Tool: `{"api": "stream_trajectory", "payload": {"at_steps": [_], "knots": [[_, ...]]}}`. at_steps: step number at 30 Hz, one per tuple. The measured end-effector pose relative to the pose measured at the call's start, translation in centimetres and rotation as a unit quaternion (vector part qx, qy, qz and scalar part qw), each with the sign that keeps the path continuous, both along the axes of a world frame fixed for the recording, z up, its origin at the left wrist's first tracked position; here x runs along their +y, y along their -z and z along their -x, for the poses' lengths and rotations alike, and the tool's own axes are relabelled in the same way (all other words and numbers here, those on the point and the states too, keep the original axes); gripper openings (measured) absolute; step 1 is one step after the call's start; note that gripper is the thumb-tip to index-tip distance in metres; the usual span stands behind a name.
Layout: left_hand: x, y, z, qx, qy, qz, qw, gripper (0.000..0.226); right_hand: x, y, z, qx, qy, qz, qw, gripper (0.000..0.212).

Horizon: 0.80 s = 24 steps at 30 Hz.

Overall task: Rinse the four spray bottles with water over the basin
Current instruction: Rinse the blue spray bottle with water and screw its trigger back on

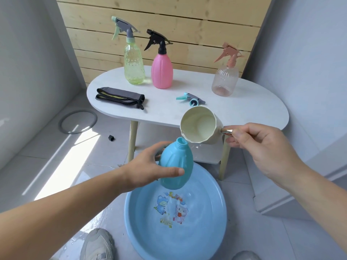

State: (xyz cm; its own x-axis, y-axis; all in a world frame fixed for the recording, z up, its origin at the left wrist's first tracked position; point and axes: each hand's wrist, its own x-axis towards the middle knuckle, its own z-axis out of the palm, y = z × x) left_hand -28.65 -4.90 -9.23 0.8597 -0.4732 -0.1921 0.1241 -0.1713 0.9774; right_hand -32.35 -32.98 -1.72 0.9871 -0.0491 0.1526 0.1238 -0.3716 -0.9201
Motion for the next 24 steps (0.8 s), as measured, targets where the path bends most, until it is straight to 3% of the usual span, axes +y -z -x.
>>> {"api": "stream_trajectory", "payload": {"at_steps": [24], "knots": [[0.57,0.21,0.38,-0.024,0.006,-0.015,1.0,0.066,0.85,-0.84,0.69,-0.04,0.005,0.056,0.998,0.017]]}}
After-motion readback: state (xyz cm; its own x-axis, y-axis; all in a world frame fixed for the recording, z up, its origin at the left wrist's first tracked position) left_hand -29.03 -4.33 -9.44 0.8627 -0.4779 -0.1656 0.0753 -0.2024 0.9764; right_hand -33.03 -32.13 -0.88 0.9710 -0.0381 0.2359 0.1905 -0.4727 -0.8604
